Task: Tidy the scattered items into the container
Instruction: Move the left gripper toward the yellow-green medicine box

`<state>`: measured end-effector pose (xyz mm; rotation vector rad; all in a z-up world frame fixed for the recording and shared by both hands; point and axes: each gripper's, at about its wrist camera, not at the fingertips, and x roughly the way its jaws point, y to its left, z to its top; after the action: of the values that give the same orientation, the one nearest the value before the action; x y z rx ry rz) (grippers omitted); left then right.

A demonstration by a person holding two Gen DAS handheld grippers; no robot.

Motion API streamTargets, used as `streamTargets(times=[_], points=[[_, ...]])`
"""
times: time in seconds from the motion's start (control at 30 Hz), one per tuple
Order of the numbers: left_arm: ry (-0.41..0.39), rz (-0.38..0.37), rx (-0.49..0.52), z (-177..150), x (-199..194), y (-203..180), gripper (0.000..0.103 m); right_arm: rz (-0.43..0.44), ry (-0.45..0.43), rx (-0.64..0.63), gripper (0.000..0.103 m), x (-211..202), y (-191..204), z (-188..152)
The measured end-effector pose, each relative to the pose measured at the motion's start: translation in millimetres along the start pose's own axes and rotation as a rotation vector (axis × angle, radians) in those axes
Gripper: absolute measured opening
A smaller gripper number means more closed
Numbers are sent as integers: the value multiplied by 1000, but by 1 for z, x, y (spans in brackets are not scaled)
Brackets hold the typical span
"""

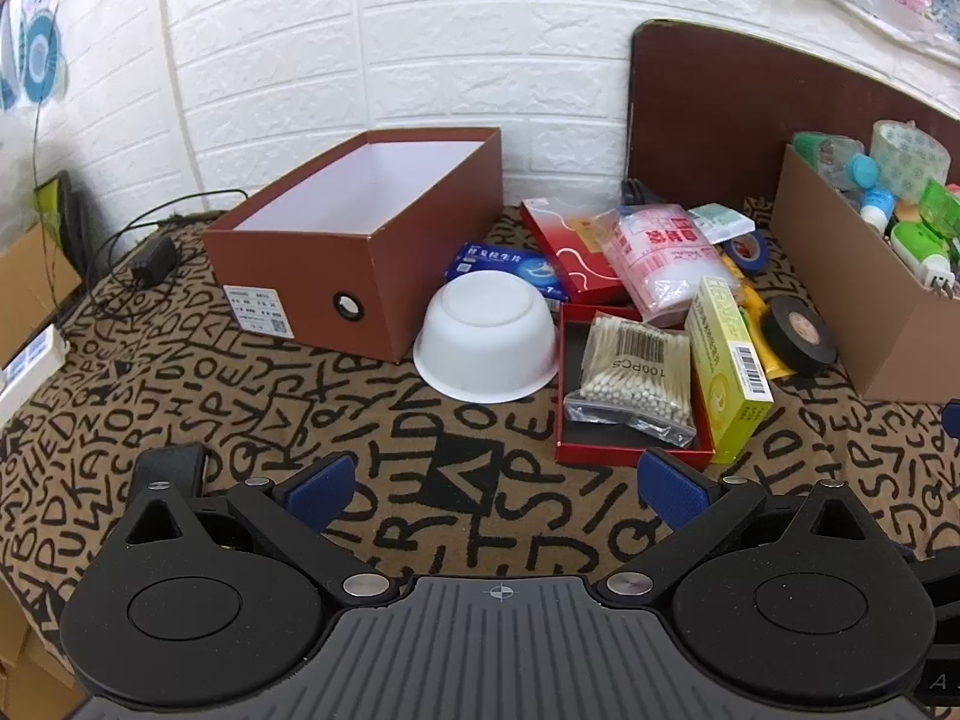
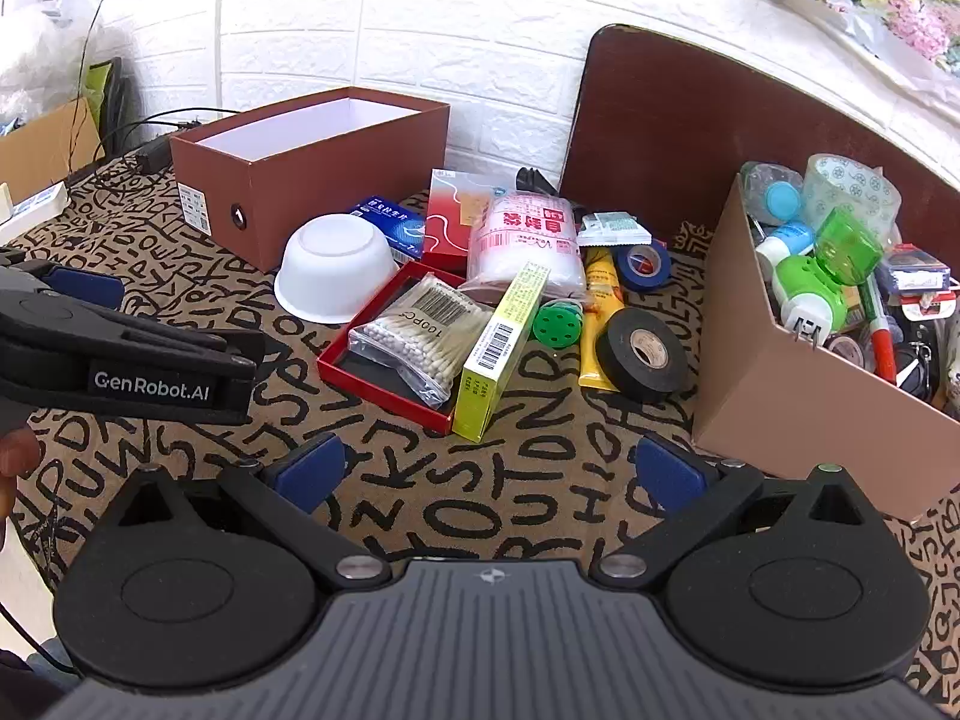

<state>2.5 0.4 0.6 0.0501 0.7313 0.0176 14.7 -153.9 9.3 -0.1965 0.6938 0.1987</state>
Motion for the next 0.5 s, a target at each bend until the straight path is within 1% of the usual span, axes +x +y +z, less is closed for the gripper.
streamTargets(times=[0.5], points=[[21, 15, -14, 7, 7, 3, 103, 21, 15, -25, 103, 10, 1, 8]])
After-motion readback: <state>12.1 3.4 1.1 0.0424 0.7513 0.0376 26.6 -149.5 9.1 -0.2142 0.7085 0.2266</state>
